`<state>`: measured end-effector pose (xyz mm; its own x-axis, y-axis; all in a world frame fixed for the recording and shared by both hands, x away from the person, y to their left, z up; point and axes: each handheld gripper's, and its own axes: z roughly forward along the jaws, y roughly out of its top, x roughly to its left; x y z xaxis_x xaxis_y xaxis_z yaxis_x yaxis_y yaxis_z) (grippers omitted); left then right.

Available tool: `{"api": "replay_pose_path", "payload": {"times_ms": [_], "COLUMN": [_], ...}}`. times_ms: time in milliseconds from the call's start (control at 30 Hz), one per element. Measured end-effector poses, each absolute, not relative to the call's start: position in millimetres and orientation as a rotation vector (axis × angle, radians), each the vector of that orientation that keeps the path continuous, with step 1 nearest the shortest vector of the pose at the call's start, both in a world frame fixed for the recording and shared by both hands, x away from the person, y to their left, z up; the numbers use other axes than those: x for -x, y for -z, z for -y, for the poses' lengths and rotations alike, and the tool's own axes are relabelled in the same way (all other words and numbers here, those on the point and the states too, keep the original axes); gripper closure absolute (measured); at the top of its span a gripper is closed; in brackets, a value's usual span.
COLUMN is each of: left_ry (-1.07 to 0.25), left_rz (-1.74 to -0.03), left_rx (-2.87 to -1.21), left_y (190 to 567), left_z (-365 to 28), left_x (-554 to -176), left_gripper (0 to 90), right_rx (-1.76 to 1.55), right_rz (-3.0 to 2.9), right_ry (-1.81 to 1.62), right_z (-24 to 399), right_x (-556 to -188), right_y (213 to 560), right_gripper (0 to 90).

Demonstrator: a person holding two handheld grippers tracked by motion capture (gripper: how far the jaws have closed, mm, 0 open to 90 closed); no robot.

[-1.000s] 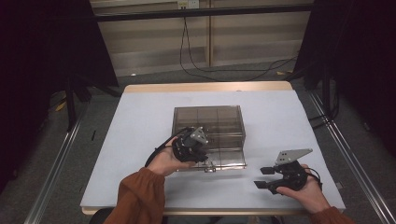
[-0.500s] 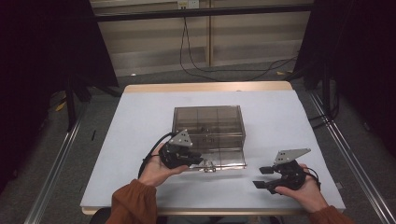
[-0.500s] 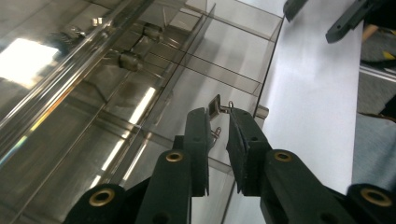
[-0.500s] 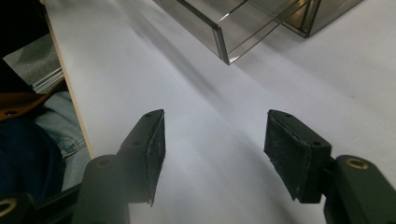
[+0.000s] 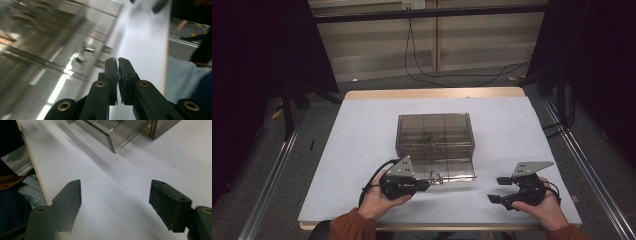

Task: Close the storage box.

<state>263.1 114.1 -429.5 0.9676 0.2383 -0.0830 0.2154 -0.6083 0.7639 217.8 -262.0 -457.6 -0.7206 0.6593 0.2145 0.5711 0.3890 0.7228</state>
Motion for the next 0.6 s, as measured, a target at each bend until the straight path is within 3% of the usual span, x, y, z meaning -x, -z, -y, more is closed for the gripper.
{"api": "replay_pose_path", "payload": {"times_ms": [133, 600], "left_ry": [-0.028, -0.083], "left_rz": [-0.314, -0.406], "left_rx": [-2.277, -2.32], "left_y": [440, 456], "left_z": [-114, -109], "left_x": [-262, -274], "left_gripper": [90.0, 90.0], "right_rx": [-1.129, -1.127], "right_rz": [-2.52, -2.533], "right_ry": [-1.244, -1.245], "right_z": [260, 258], "right_x": [-218, -220], "right_y": [458, 458], "right_gripper": [20.8, 20.7]}}
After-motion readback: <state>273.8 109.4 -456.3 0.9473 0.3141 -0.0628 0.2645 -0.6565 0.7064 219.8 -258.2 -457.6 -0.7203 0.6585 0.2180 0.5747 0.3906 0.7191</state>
